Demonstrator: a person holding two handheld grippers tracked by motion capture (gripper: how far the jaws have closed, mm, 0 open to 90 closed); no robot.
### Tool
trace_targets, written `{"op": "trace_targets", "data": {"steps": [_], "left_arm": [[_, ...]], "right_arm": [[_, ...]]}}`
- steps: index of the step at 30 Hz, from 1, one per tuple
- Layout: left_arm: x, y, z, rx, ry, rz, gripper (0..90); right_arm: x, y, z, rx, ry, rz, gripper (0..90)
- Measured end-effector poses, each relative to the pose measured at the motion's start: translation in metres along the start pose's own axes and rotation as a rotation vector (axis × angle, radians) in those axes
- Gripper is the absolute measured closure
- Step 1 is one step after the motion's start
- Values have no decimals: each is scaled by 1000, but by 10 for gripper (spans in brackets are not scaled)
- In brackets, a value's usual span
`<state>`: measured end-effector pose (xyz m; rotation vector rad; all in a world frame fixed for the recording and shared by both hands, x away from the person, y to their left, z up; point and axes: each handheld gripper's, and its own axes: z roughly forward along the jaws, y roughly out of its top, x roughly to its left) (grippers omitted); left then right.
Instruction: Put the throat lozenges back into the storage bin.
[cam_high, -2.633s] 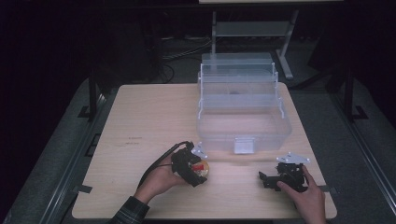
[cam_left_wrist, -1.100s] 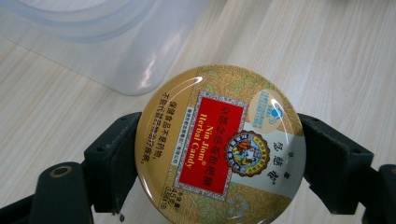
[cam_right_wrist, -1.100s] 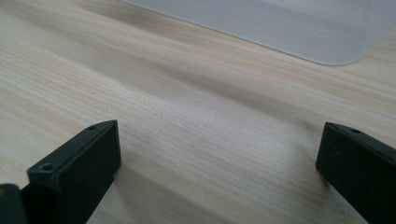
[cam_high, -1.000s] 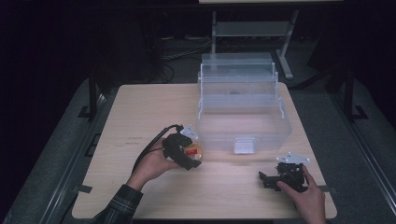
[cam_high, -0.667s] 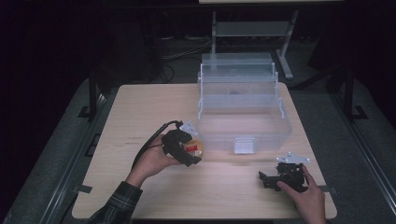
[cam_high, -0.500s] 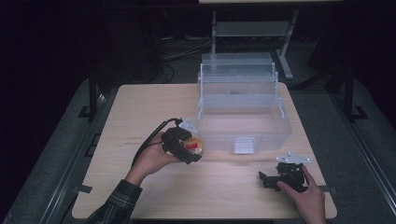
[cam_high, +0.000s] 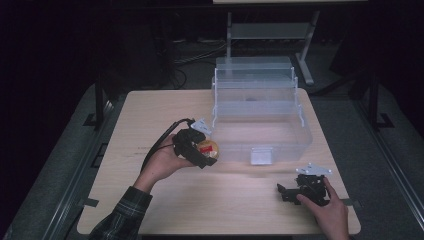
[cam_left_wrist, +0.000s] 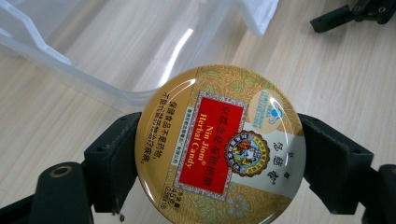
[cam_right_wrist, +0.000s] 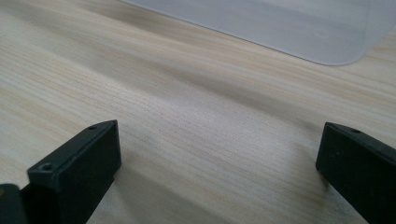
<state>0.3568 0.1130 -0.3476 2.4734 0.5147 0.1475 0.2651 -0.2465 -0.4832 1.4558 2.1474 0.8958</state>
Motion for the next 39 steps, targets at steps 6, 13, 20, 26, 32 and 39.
{"op": "trace_targets", "data": {"steps": [6,13,20,26,32,39], "left_arm": [[3,5,-3,-8,3,2,196],[9,12,-7,-23,10,-3,196],[13,19,-9,-33,13,-7,196],[17,24,-9,-51,17,-17,196],[22,30,-10,-47,21,-11,196],[27,38,-7,-46,21,-8,196]], "right_arm": [[0,0,0,0,0,2,0],[0,0,0,0,0,2,0],[0,0,0,0,0,2,0],[0,0,0,0,0,2,0],[0,0,0,0,0,2,0],[0,0,0,0,0,2,0]]}}
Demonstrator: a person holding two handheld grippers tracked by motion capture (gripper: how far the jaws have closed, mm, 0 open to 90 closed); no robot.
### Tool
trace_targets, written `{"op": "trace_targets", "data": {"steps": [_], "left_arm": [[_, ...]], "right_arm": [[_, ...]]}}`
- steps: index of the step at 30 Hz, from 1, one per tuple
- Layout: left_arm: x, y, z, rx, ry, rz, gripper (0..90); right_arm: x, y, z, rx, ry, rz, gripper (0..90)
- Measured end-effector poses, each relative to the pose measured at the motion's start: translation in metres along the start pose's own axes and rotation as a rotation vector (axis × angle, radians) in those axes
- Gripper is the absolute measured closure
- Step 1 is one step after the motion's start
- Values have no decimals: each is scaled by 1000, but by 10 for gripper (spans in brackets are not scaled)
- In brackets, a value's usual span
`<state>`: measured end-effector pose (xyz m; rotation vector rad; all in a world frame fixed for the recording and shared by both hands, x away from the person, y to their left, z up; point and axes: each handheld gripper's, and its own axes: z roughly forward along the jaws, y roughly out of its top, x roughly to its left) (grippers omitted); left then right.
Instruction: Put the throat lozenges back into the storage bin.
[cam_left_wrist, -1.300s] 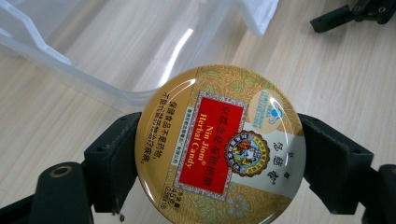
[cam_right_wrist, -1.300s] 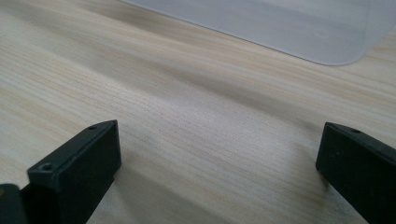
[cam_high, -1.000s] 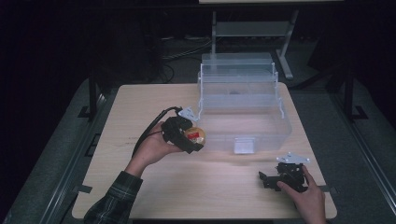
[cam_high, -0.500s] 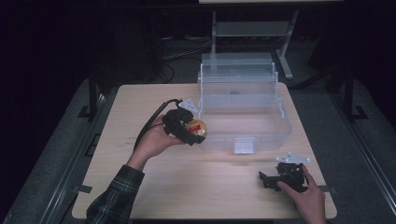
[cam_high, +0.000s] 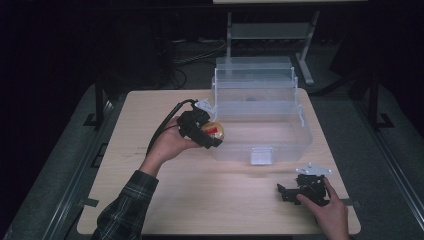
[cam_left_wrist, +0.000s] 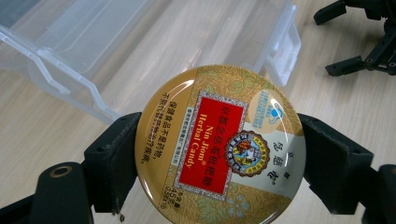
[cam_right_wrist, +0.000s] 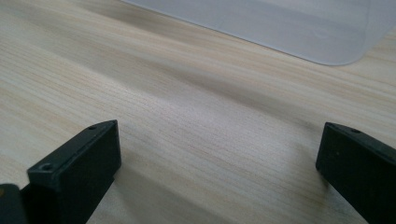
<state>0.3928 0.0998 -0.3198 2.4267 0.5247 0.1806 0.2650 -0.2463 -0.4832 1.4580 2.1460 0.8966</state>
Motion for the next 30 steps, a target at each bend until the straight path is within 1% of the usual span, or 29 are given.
{"op": "trace_targets", "data": {"steps": [4,6,7,9,10,13,15,17,18,19,20,23,29,30], "left_arm": [[3,4,4,2,0,4,196],[4,6,6,-6,-2,5,196],[5,7,8,-7,-4,0,196],[7,8,9,2,-2,9,196],[7,9,11,-3,-1,1,196],[11,13,15,5,-5,10,196],[11,14,16,5,-6,8,196],[13,19,20,0,-1,14,196],[14,20,20,10,-5,25,196],[14,21,21,1,-2,25,196],[14,23,22,10,-2,31,196],[15,27,26,14,3,41,196],[17,31,35,9,1,38,196],[18,31,36,20,0,42,196]], "right_arm": [[0,0,0,0,0,0,0],[0,0,0,0,0,0,0],[0,0,0,0,0,0,0],[0,0,0,-2,0,-3,0],[0,0,0,-2,0,-3,0],[0,0,0,-2,0,-3,0],[0,0,0,-1,0,-3,0],[0,0,0,-2,0,-3,0],[0,0,0,-2,0,-4,0],[0,0,0,-2,0,-3,0],[0,0,0,0,0,0,0],[0,0,0,0,0,0,0],[0,0,0,0,-1,1,0],[0,0,0,0,-1,1,0]]}}
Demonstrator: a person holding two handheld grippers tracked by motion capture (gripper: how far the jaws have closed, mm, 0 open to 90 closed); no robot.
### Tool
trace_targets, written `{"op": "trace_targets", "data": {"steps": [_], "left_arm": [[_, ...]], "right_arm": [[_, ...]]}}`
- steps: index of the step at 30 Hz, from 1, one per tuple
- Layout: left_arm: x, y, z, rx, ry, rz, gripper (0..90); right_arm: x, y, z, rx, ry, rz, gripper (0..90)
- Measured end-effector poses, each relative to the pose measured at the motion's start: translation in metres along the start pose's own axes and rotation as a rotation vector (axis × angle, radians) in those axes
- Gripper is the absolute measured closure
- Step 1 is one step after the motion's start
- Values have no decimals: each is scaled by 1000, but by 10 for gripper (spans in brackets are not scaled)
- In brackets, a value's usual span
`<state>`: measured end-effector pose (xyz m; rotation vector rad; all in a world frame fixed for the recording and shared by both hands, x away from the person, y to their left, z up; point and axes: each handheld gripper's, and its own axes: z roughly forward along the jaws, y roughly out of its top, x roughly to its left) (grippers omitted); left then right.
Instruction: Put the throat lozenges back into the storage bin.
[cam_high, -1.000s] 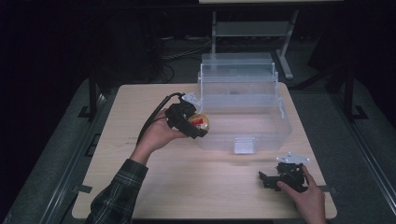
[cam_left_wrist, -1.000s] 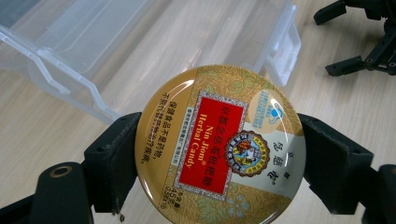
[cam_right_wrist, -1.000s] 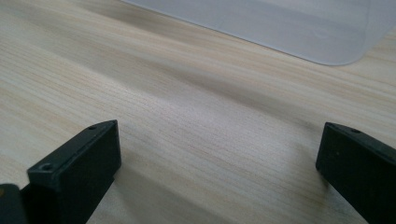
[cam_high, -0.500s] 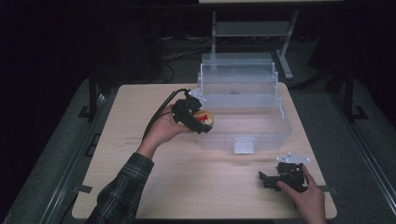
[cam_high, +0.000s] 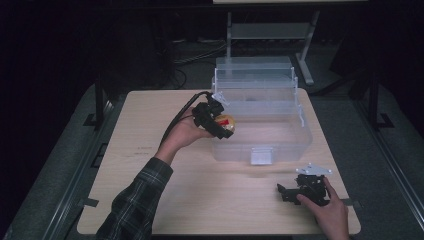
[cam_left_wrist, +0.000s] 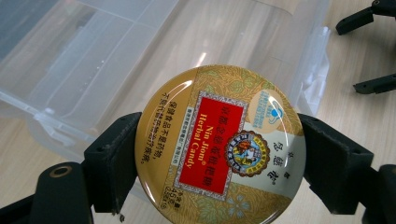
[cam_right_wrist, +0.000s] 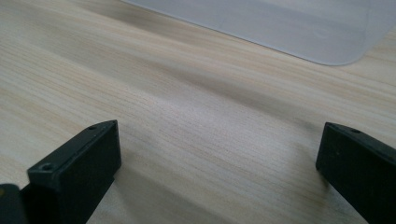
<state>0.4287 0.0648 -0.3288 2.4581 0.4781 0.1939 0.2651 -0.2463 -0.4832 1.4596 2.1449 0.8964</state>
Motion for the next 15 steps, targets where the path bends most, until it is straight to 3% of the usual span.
{"op": "trace_targets", "data": {"steps": [9,15], "left_arm": [[5,-2,19,43,-10,-1,195],[7,-5,24,48,-16,-8,194]], "right_arm": [[0,0,0,-1,-1,-1,0],[0,0,0,-1,-1,-2,0]]}}
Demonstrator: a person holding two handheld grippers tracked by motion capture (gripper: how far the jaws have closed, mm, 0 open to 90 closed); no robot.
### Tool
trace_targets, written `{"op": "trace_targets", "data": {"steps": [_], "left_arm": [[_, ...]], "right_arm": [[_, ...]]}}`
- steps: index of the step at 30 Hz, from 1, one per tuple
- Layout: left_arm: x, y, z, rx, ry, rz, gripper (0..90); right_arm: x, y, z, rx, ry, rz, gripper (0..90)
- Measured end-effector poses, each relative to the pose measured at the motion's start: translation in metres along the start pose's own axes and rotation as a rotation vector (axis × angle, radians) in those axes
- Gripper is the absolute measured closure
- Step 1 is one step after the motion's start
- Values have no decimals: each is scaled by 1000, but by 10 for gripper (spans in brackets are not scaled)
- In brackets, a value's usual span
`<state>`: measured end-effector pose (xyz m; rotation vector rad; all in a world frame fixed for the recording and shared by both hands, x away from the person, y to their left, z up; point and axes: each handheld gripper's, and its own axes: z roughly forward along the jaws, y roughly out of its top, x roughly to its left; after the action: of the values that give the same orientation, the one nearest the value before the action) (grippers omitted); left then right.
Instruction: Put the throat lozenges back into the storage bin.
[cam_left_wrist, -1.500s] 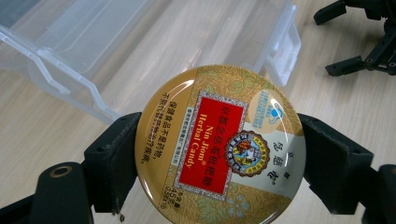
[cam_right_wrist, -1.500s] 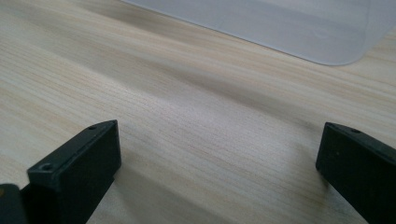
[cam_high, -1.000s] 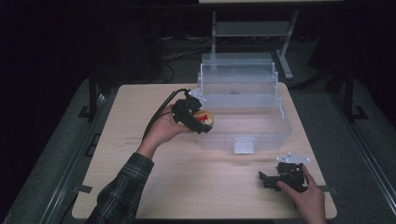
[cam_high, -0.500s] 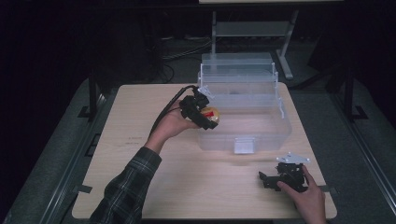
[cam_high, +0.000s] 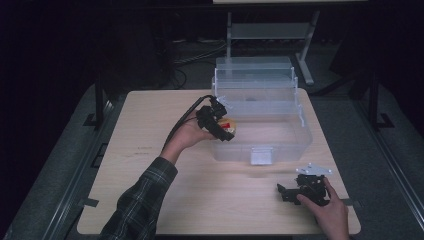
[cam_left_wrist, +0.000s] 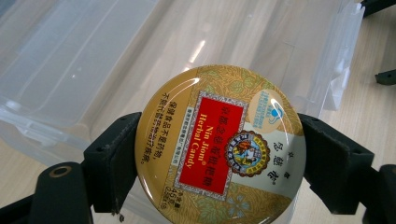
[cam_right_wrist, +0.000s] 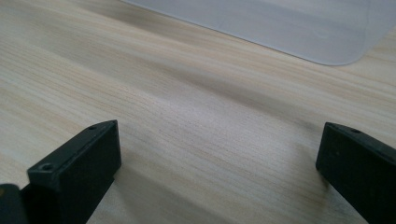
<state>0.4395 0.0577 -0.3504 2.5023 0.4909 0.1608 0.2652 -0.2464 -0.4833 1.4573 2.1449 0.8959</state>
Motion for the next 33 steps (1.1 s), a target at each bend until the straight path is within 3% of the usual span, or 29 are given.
{"op": "trace_targets", "data": {"steps": [17,33], "left_arm": [[1,-1,2,-8,-6,-14,181],[-9,-8,-23,-51,7,-9,181]], "right_arm": [[0,0,0,1,-1,-2,0],[0,0,0,1,2,-2,0]]}}
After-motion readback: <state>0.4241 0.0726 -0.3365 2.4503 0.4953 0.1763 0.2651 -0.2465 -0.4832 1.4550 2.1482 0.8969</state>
